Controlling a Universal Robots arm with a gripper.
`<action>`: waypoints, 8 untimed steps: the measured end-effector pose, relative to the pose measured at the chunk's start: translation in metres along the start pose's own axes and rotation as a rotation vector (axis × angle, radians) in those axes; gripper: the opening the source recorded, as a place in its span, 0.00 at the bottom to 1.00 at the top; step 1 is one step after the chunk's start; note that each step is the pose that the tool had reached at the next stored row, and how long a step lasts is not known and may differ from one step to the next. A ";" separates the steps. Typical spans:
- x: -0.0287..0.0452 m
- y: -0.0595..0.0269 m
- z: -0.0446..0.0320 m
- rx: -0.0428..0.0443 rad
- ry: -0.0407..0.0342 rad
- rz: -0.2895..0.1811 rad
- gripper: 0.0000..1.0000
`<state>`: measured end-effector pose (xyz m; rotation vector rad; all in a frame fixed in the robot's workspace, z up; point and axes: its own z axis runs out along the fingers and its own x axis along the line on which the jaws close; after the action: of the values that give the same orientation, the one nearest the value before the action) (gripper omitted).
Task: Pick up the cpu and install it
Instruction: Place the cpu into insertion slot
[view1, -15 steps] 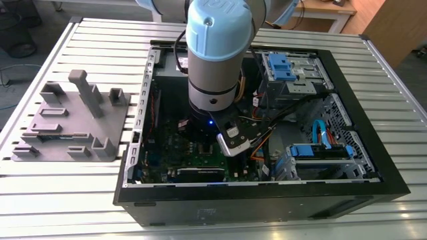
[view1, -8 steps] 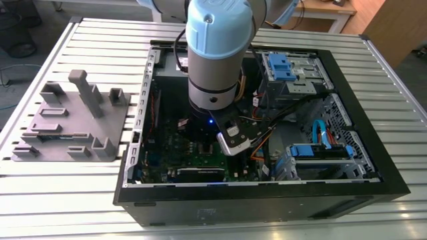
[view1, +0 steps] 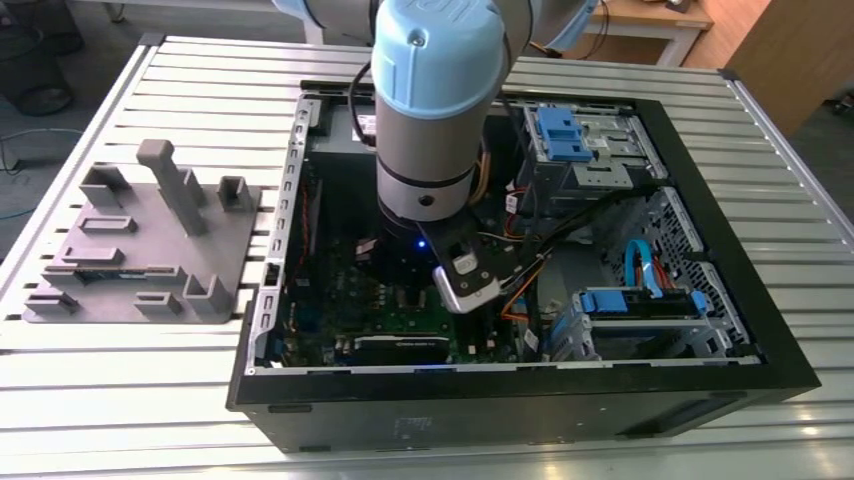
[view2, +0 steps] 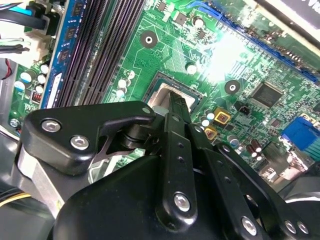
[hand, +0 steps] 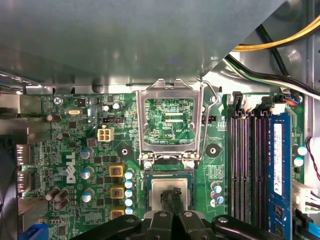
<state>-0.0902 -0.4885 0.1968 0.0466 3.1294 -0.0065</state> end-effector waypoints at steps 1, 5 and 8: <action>0.0000 0.0000 0.0008 0.0001 0.0001 0.000 0.13; 0.0001 -0.0001 0.0012 0.0004 0.0002 0.000 0.13; 0.0001 -0.0001 0.0030 0.0006 0.0002 0.000 0.13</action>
<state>-0.0903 -0.4886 0.1938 0.0470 3.1297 -0.0074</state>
